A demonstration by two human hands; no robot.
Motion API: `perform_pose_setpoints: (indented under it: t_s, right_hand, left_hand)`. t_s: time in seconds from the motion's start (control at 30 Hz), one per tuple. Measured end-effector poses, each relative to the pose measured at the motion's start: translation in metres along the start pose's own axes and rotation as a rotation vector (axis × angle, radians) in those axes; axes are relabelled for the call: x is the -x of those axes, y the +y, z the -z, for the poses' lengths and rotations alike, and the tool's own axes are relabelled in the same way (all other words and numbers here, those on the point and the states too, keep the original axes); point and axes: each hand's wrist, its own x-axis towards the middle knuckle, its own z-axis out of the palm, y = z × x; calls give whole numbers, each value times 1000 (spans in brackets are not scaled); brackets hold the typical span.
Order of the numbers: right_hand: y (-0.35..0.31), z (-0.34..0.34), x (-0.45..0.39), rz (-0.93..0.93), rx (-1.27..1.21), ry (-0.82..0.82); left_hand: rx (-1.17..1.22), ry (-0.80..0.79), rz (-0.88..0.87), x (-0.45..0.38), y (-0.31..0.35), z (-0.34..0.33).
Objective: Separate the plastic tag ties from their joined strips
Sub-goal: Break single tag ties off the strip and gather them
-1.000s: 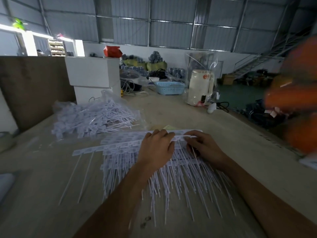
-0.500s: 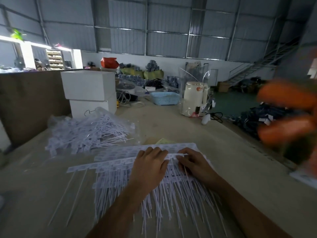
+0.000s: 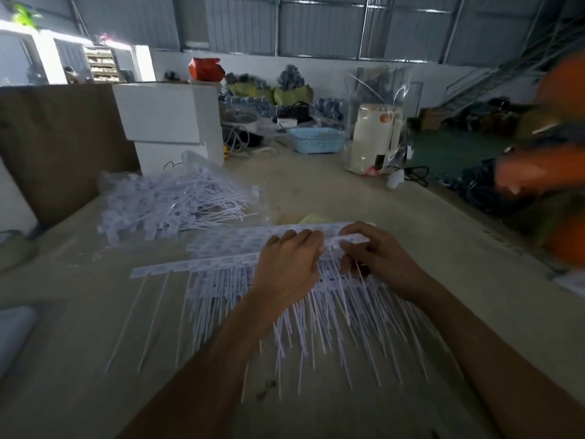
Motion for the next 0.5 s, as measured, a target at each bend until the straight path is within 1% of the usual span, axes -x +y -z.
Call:
perform_pose_setpoints:
  t_s: [0.1, 0.23, 0.37, 0.5]
  right_hand:
    - [-1, -2, -1, 47, 81, -1]
    - [-1, -9, 1, 197, 293, 37]
    - [1, -6, -2, 161, 249, 102]
    - [8, 0, -2, 117, 359, 116]
  left_hand:
    - [17, 4, 8, 0, -1, 0]
    - [126, -40, 115, 3, -3, -6]
    - [209, -25, 111, -1, -3, -4]
    - [200, -12, 76, -1, -1, -3]
